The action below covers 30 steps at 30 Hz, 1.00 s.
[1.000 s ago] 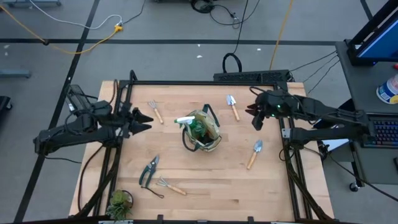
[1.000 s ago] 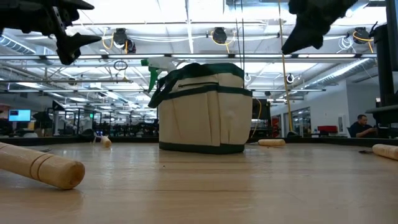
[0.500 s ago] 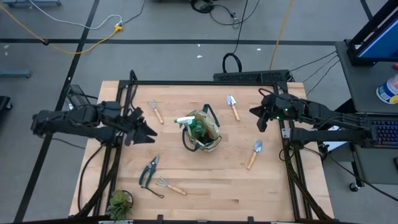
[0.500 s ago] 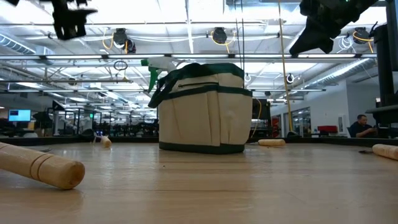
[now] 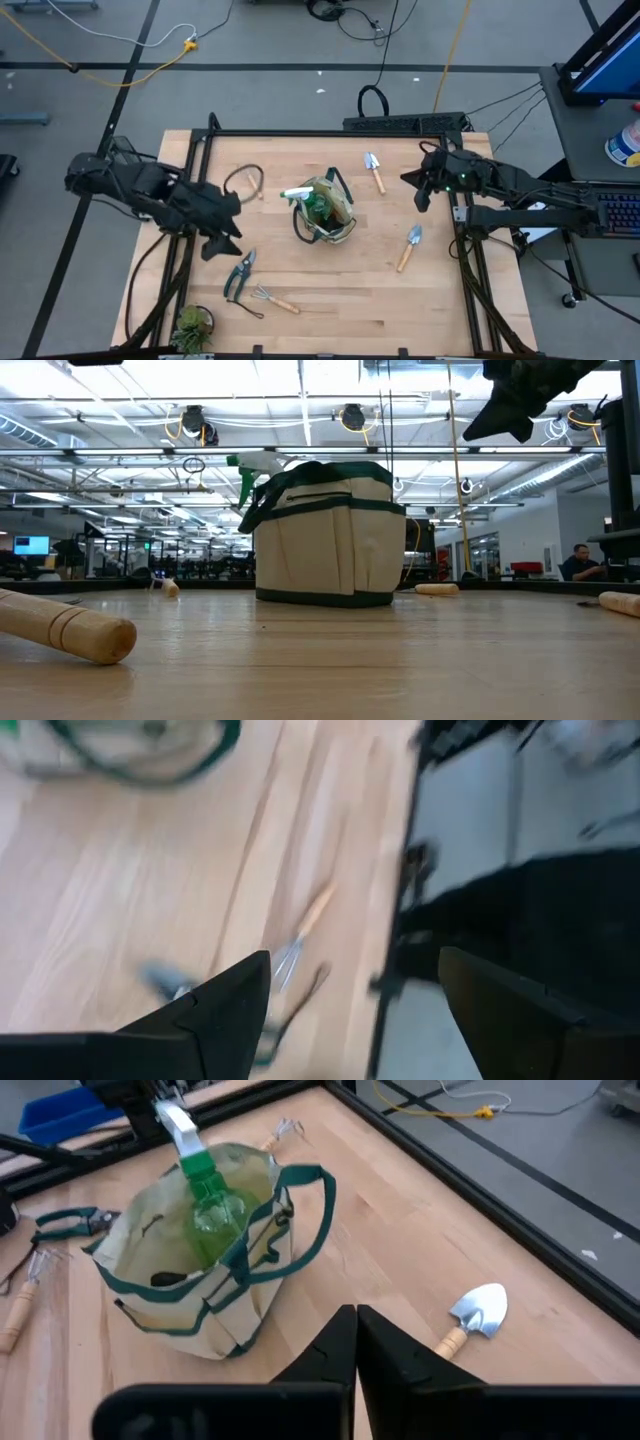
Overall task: Pick & Place Garden tools in Gardening bag
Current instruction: Put the shear scissors into the gardening bag
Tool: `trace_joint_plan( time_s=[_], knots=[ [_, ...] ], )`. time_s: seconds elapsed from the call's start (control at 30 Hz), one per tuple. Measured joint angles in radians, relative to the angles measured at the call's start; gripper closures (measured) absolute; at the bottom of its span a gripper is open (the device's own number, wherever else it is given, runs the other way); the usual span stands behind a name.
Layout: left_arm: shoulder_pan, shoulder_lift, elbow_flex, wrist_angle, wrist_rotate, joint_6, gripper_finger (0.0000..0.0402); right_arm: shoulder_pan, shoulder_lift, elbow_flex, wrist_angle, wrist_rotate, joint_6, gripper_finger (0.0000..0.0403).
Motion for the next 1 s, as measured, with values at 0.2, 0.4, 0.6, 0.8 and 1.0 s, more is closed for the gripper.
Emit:
trace_joint_plan(
  time_s=[0.2,0.4,0.6,0.8,1.0],
  knots=[
    [-0.050,0.104,0.022,-0.140,0.052,0.002,0.0105,0.000,0.000,0.000,0.034,0.000,-0.003,0.0401],
    [-0.097,0.200,0.022,-0.273,0.056,-0.034,0.0105,0.000,0.000,0.000,0.033,0.000,-0.002,0.0402],
    [-0.140,0.283,0.021,-0.299,0.038,-0.087,0.0105,0.000,0.000,0.000,0.032,0.000,-0.003,0.0402],
    [-0.210,0.366,0.020,-0.299,-0.015,-0.140,0.0105,0.000,0.000,0.000,0.032,-0.001,-0.003,0.0401],
    [-0.262,0.404,-0.001,-0.289,-0.029,-0.299,0.0105,0.000,0.000,0.000,0.032,-0.001,-0.008,0.0402]
  ],
)
